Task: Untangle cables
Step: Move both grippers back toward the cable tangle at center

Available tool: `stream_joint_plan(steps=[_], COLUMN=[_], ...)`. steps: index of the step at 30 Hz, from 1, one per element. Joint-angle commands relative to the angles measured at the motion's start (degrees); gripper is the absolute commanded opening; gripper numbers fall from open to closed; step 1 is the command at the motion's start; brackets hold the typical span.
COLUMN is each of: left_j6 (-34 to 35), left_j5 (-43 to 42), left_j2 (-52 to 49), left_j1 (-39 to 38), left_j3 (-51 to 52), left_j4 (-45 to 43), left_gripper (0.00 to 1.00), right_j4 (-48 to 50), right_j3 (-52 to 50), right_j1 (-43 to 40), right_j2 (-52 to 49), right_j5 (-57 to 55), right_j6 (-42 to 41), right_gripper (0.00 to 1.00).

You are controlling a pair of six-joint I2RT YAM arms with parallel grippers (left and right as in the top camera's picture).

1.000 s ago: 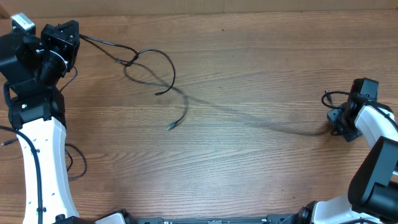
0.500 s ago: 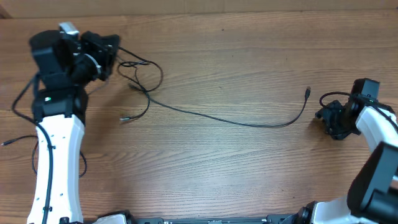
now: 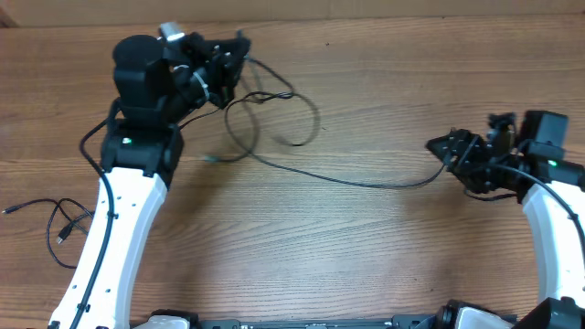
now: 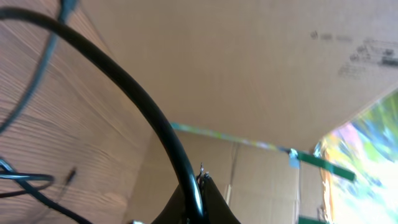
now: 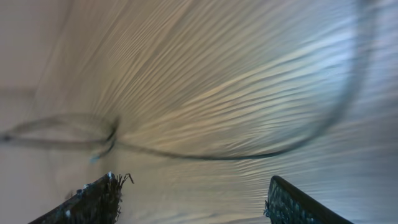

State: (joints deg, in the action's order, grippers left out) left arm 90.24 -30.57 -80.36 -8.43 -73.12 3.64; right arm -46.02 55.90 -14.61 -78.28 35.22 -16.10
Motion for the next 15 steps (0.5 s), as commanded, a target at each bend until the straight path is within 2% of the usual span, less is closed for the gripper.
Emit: stream_joint_plan(steps=[1, 7, 15], left_j6=[2.51, -0.09, 0.68], left_j5=[-0.57, -0.57, -0.52], left_j2=[1.31, 1.31, 1.31], left_j1=[-1.46, -1.36, -1.36], left_j3=[-0.96, -0.96, -0.96], left_j4=[-1.62, -1.29, -0.87], left_gripper=[0.04, 0.04, 0.04], right_j4=[0.74, 1.7, 13.73], right_j3=[0.31, 0.31, 0.31], right_j1=[5.51, 15.26, 28.7], right_j2=[0.39, 0.39, 0.37], right_j5=[5.27, 6.49, 6.4], right_j6=[4.66, 6.62, 7.93], right_gripper=[0.73, 0.73, 0.72])
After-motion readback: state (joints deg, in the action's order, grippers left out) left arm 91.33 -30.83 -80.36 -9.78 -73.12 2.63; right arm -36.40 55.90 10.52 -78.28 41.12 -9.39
